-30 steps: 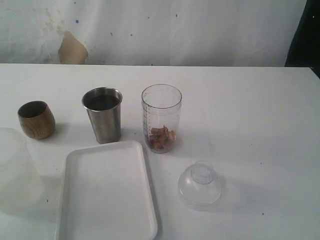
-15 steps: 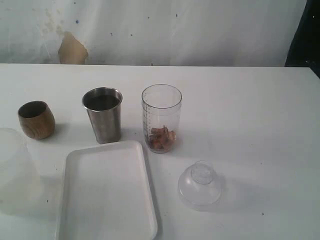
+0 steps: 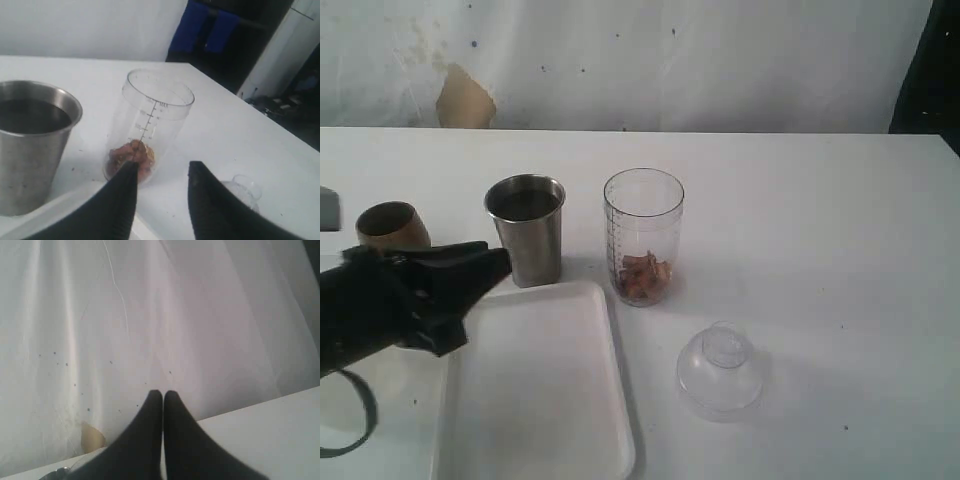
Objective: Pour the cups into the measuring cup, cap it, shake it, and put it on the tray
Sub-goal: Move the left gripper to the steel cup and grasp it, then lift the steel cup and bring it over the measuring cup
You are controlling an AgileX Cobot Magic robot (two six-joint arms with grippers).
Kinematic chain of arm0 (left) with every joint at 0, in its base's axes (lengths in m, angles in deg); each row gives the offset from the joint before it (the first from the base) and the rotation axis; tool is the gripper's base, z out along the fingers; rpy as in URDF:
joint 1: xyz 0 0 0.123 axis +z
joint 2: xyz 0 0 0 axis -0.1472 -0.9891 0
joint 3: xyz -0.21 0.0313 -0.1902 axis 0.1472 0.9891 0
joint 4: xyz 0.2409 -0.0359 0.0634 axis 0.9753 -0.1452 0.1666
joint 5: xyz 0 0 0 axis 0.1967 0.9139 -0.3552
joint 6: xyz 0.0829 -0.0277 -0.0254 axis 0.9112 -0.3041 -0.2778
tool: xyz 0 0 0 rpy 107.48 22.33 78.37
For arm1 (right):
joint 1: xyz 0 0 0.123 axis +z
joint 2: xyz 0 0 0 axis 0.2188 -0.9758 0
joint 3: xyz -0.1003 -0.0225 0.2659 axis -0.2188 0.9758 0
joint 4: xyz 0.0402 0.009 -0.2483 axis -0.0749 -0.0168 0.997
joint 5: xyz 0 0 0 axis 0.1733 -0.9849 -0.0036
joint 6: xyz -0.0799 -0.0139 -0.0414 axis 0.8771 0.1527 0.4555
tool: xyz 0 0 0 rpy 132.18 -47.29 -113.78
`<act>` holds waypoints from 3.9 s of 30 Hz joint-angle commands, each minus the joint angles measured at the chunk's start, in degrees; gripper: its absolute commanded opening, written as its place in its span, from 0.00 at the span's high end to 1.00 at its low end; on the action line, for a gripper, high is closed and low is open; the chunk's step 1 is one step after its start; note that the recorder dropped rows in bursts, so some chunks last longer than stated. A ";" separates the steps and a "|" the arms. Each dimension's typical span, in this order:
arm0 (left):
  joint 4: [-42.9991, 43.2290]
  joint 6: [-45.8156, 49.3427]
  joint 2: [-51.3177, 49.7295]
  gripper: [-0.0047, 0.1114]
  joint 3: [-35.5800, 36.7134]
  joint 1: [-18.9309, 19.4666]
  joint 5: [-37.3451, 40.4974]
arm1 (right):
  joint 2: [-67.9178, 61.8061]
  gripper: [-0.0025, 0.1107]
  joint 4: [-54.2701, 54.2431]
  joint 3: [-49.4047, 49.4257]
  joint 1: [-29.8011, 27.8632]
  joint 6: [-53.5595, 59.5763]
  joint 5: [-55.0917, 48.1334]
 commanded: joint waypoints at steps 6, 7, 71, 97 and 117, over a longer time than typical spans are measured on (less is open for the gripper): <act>-8.26 6.94 -15.51 0.56 -8.54 -6.94 1.45 | 0.31 0.98 0.47 -0.21 0.32 -0.23 -0.13; -11.29 9.00 -15.51 0.56 -8.69 -7.79 3.29 | 0.31 0.98 0.47 -0.21 0.32 -0.23 -0.13; -76.50 44.51 -39.30 0.17 -26.21 -23.57 -8.64 | 0.31 0.98 0.25 -0.21 0.42 -0.18 -0.13; -76.22 49.44 -46.08 0.86 -36.45 -19.79 -4.07 | 0.31 0.98 0.25 -0.21 0.42 -0.26 -0.01; -80.60 77.84 -25.13 0.96 -35.95 -19.79 13.35 | 0.31 0.98 0.25 -0.21 0.42 -0.26 -0.24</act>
